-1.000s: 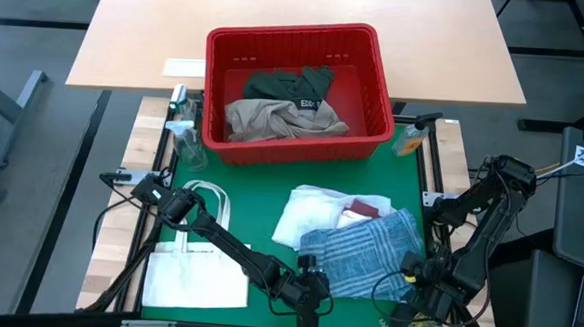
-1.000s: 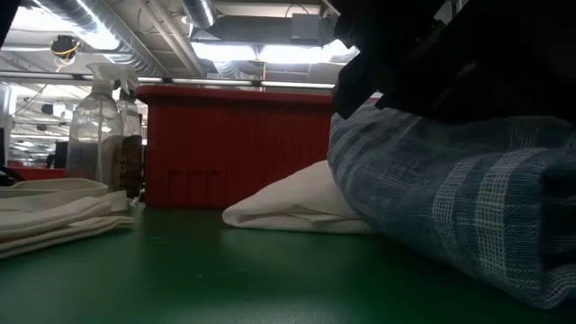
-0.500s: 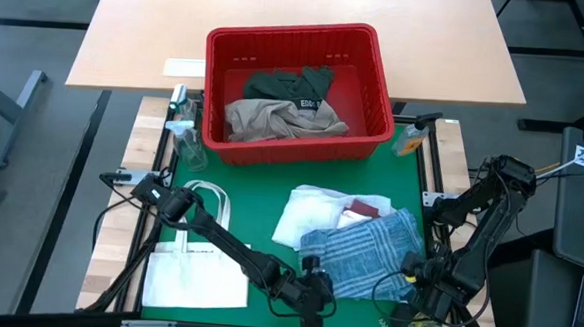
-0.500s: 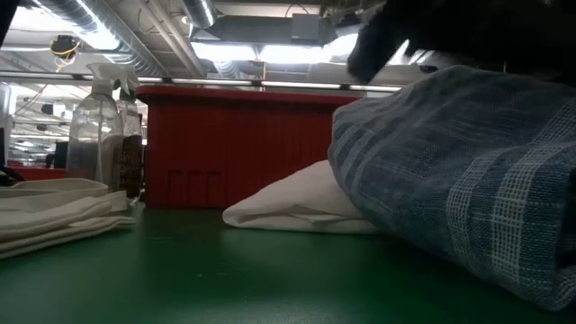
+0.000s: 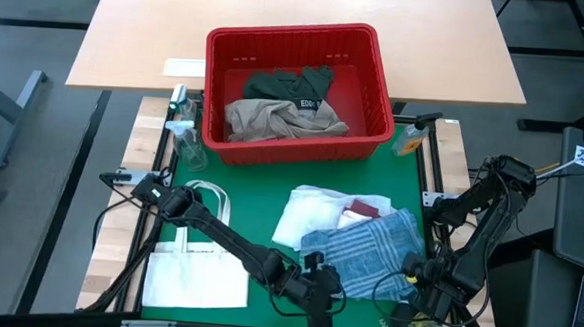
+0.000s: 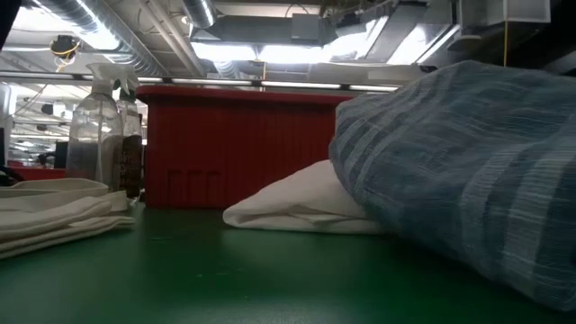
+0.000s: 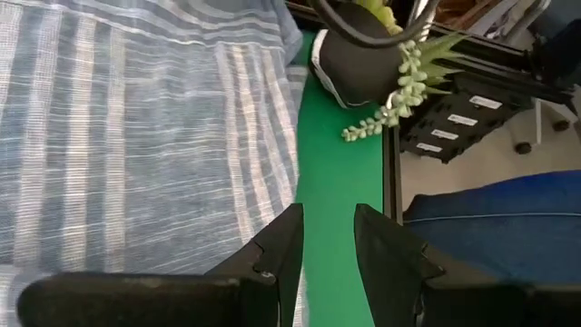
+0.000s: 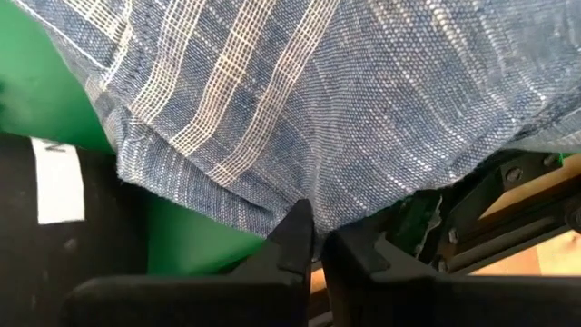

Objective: Fold Laundry from Bin
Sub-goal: Fold the blue checkered polo shirt

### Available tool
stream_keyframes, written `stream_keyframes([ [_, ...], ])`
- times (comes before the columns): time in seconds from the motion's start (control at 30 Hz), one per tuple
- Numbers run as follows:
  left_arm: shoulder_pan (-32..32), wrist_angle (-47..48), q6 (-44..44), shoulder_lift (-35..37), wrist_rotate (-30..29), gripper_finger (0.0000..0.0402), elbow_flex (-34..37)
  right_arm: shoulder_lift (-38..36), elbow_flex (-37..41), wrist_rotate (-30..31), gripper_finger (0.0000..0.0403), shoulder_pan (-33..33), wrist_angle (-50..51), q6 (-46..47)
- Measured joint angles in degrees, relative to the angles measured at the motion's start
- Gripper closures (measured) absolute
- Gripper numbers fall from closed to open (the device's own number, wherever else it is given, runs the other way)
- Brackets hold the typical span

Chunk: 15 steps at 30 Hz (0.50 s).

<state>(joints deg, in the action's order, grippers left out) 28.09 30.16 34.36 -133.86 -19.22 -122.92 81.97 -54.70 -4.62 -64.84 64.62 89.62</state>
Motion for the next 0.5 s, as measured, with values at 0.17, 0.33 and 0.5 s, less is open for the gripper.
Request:
stream_keyframes([
  [0.17,-0.4,0.9,0.0,0.0,2.3,0.0305,0.0,0.0,0.0,-0.6,0.0338,0.0,0.1,0.0],
  [0.33,-0.5,1.4,0.1,0.0,3.9,0.0288,0.0,0.0,0.0,-1.2,0.0269,0.0,0.4,-0.5],
  [0.5,-1.0,1.2,-0.2,0.0,3.3,0.0266,0.0,-0.1,-1.2,-4.2,0.0234,0.0,3.3,-1.3],
])
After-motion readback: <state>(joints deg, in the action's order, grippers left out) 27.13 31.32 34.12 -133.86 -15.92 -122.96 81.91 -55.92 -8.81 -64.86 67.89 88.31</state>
